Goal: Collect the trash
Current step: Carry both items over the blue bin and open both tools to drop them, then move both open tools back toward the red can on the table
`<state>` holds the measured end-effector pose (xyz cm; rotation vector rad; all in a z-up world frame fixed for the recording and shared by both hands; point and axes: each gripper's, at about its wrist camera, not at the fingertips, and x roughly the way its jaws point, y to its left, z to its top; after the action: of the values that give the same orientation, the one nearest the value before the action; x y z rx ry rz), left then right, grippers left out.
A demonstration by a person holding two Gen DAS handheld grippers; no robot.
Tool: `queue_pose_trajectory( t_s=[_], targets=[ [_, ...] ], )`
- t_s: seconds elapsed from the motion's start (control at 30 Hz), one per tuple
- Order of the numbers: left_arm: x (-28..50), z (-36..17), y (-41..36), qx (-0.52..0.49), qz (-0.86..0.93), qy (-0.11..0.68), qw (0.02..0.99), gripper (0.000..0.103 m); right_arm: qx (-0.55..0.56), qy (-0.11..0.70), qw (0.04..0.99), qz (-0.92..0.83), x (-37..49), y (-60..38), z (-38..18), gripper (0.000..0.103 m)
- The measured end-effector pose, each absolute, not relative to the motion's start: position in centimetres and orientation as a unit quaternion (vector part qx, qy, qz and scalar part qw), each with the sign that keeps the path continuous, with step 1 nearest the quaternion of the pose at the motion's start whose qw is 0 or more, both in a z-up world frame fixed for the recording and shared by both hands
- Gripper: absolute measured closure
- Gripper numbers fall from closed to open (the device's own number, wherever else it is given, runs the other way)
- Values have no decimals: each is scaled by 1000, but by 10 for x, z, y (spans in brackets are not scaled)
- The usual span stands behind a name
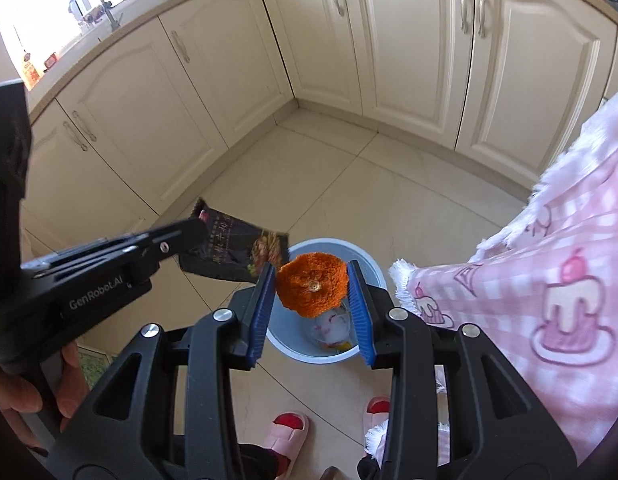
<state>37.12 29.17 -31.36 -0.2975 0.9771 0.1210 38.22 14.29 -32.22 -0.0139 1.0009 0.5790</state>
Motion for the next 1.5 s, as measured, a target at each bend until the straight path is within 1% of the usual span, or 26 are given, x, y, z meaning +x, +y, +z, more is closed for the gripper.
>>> queue_pose_trajectory(
  t_s=[0.03,0.37,0.57,0.7,0.8,0.87,0.9,0.93,1.03,1.27,1.5],
  targets=[
    [372,-316,291,-136,63,470,870,77,-7,476,836,272,384,144,-326,67],
    [358,-339,316,-186,72,489,849,76,-14,490,828,272,386,156,-338,67],
    [348,-336,323,-196,80,488,847,76,-17,483,831,277,384,166,-336,67],
    [342,-331,328,-204,83,480,849,72,-18,474,834,281,387,175,-334,67],
    [339,-325,333,-205,90,474,852,72,-17,465,838,286,389,184,-328,67],
    [337,-320,335,-206,101,467,854,71,-15,454,842,291,391,187,-323,66],
    [336,-316,336,-200,111,463,856,70,-14,447,846,291,391,189,-320,63],
    [334,-311,337,-195,117,457,860,69,-17,440,850,289,391,191,-316,56],
    [329,-298,339,-198,119,444,866,68,-24,425,858,287,390,193,-305,54],
    [314,-268,332,-198,115,424,876,68,-12,413,867,279,378,175,-282,53],
    [294,-226,303,-188,94,400,892,66,5,382,883,272,346,138,-238,53]
  ],
)
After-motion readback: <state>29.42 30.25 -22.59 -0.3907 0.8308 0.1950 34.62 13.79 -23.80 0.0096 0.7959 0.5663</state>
